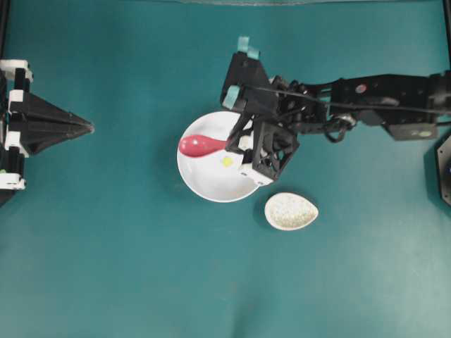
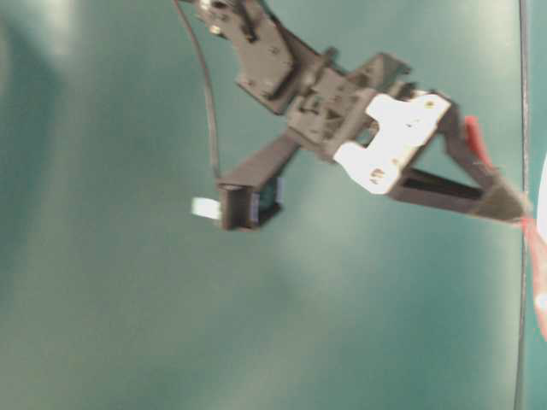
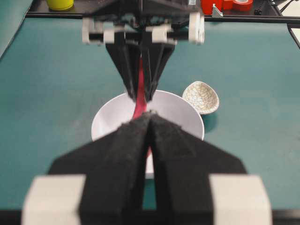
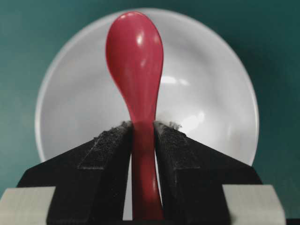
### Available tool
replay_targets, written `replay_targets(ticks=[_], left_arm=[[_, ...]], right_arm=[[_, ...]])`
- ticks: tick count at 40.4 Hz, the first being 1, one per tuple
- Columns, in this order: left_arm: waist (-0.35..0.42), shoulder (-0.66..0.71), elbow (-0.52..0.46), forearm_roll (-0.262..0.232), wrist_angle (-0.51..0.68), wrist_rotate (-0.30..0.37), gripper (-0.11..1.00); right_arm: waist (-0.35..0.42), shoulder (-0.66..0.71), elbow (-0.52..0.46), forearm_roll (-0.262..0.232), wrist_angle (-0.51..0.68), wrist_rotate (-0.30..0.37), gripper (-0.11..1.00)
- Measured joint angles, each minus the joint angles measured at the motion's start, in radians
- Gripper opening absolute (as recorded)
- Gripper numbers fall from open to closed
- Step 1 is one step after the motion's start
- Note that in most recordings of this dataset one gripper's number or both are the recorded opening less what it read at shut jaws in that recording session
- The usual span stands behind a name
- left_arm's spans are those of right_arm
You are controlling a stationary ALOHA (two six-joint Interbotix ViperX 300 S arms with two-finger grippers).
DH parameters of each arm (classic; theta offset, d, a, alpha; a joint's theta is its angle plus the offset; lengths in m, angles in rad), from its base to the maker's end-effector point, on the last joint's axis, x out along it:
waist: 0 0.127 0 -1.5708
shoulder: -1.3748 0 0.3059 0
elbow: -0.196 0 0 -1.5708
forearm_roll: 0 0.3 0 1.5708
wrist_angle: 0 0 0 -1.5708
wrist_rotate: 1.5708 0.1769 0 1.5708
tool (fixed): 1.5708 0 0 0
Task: Scoop the yellow hexagonal prism block from the bowl with a spoon using the right arm.
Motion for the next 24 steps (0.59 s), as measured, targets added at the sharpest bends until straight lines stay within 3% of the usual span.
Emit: replay_targets(ticks=[16,24], left_arm=[[0.000,0.000,0.000,0.000,0.002,0.000,-0.01],[0.000,0.000,0.000,0.000,0.002,0.000,-0.01]], right_arm=[[-0.002,-0.107,0.014,0.005,0.061,0.020,0.23],[0.000,-0.123,0.014,0.006,0.144,0.087,0.23]])
